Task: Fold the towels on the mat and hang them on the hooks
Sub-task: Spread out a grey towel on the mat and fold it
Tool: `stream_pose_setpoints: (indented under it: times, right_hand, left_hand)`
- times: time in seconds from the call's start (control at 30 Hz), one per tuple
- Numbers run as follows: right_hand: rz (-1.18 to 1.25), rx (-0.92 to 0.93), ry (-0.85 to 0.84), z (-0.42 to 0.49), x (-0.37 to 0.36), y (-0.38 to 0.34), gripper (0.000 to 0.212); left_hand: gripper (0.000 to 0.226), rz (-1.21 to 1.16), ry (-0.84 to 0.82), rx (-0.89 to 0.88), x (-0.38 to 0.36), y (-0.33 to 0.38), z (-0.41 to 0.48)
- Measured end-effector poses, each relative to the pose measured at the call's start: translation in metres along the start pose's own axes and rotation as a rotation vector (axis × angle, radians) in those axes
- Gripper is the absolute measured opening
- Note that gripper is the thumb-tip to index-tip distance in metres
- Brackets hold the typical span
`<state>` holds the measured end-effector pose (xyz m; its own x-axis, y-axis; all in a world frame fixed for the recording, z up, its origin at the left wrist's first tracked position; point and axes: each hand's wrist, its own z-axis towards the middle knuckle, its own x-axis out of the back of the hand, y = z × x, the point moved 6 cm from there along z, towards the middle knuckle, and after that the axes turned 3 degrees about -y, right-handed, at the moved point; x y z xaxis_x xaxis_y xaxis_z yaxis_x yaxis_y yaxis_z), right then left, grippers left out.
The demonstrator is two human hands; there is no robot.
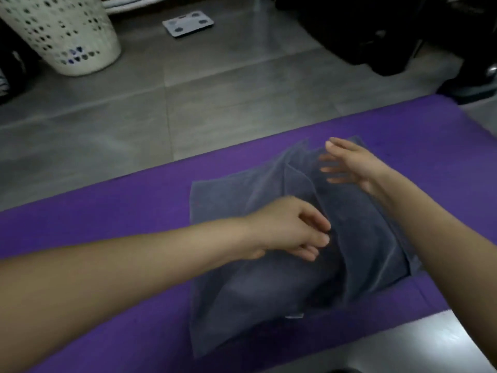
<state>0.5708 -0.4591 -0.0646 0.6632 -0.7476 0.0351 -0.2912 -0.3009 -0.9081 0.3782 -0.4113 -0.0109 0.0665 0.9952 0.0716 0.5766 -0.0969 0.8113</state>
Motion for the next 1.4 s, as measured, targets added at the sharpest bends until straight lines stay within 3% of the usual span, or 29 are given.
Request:
stream_pose_setpoints:
  times: [0.07, 0.13, 0.23, 0.33, 0.57, 0.7, 0.77, 0.9, 0.97, 1.07, 1.23, 1.3, 1.4]
  right_hand:
    - [-0.076, -0.011, 0.164, -0.007, 0.041, 0.021, 0.039]
    - [-0.101, -0.040, 0.259, -0.022, 0.072, 0.052, 0.036]
    - [-0.222, -0.102, 0.281, -0.050, 0.093, 0.109, 0.024]
    - [-0.439, -0.192, 0.247, -0.078, 0.087, 0.159, 0.027]
    - [-0.926, -0.246, 0.318, -0.098, 0.047, 0.177, 0.040]
    - [-1.039, -0.237, 0.270, -0.093, 0.032, 0.182, 0.041]
    - [-1.071, -0.219, 0.251, -0.092, 0.028, 0.182, 0.036]
    - [-1.021, -0.161, 0.204, -0.092, 0.036, 0.172, 0.031]
    - [-0.794, -0.177, 0.117, -0.087, 0.045, 0.170, 0.035]
    - [-0.413, -0.200, 0.033, -0.080, 0.057, 0.161, 0.030]
    - [-0.267, -0.147, 0.101, -0.075, 0.101, 0.118, 0.016]
    - [-0.221, -0.158, 0.135, -0.078, 0.127, 0.103, 0.017]
    - [-0.203, -0.179, 0.280, -0.079, 0.175, 0.097, 0.022]
  left_hand:
    - [0.017, 0.170, 0.065, -0.018, 0.007, -0.002, 0.024]
    - [0.015, 0.295, 0.242, -0.010, 0.035, -0.009, 0.050]
    - [0.011, 0.538, 0.446, -0.005, 0.072, -0.019, 0.092]
    - [0.013, 0.745, 0.553, -0.023, 0.087, -0.027, 0.137]
    - [0.038, 0.770, 0.666, -0.045, 0.062, -0.024, 0.223]
    - [0.047, 0.845, 0.654, 0.013, 0.042, -0.022, 0.254]
    - [0.040, 0.860, 0.610, 0.072, 0.037, -0.024, 0.264]
    - [0.024, 0.724, 0.604, 0.110, 0.051, -0.026, 0.265]
    - [0.015, 0.599, 0.635, 0.085, 0.066, -0.021, 0.259]
    - [0.019, 0.510, 0.749, 0.016, 0.093, 0.000, 0.242]
    - [0.023, 0.407, 0.868, -0.191, 0.111, 0.062, 0.241]
    - [0.014, 0.359, 0.863, -0.303, 0.100, 0.096, 0.254]
    - [0.022, 0.373, 0.849, -0.341, 0.066, 0.136, 0.285]
